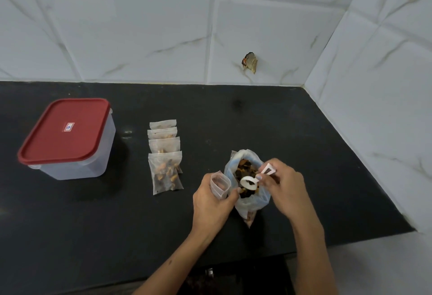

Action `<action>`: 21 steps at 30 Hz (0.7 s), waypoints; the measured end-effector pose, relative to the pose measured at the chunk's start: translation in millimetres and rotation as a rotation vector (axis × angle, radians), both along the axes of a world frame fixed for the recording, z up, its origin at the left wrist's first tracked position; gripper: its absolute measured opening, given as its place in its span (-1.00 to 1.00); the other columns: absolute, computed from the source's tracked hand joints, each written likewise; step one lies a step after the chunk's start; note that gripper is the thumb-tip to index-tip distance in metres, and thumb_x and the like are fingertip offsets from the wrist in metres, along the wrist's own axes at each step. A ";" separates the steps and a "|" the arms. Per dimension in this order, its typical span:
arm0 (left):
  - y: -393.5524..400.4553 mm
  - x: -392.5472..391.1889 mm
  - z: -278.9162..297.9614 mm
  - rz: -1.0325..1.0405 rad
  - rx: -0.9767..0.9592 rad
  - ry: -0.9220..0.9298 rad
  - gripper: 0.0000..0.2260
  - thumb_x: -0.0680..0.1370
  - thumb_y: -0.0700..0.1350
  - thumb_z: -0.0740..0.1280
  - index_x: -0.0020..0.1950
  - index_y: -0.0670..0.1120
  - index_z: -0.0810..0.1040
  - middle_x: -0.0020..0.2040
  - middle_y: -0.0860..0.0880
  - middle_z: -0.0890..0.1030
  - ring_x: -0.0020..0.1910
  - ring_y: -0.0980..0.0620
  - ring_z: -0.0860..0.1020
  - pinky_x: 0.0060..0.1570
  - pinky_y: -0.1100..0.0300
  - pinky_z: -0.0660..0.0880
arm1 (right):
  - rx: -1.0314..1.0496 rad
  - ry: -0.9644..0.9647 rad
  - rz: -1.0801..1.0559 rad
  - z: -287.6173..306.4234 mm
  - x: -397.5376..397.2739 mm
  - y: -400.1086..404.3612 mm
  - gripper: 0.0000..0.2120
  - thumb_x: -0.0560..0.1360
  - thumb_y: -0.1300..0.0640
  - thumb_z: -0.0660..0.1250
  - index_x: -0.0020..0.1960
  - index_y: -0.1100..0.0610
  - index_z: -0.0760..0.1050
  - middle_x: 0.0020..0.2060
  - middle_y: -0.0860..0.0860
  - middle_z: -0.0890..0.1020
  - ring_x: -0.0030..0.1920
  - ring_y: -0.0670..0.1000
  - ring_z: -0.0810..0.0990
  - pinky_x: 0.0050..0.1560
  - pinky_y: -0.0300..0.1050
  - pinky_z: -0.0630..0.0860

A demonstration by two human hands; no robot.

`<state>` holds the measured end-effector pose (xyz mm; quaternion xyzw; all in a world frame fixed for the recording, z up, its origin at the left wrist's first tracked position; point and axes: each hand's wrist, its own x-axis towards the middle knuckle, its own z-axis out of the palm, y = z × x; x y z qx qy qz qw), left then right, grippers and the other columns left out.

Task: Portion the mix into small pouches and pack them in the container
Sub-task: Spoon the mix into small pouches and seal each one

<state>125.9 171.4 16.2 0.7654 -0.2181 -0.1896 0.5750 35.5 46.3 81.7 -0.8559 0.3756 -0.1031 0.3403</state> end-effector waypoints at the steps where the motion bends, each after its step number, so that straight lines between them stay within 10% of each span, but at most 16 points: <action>1: 0.1 -1.2 0.7 0.003 0.000 0.017 -0.65 0.40 -0.07 0.52 0.03 0.11 0.41 -0.12 0.14 0.54 -0.10 0.54 0.44 -0.18 0.59 0.38 | -0.007 0.041 0.041 3.8 -2.7 -0.4 -0.94 0.53 0.14 0.34 -0.07 0.01 0.48 -0.16 -0.06 0.59 -0.15 -0.15 0.56 -0.30 -0.39 0.34; 9: -4.2 -8.2 6.1 0.028 -0.012 0.109 -0.61 0.40 -0.16 0.51 -0.12 0.21 0.35 -0.14 0.17 0.52 -0.17 0.45 0.49 -0.26 0.58 0.38 | -0.026 0.376 0.119 11.7 4.0 11.6 -0.96 0.53 0.12 0.34 -0.05 -0.01 0.54 0.07 0.08 0.51 0.05 0.04 0.53 0.04 -0.06 0.55; 21: -9.1 -8.1 -0.6 0.068 -0.024 0.197 -0.62 0.38 -0.24 0.46 0.02 0.12 0.42 -0.12 0.13 0.56 -0.13 0.22 0.54 -0.32 0.51 0.41 | -0.114 0.351 -0.021 -16.0 -0.4 35.0 -0.73 0.60 0.09 0.24 0.27 -0.02 0.52 -0.07 -0.04 0.35 -0.07 -0.09 0.42 -0.02 -0.24 0.46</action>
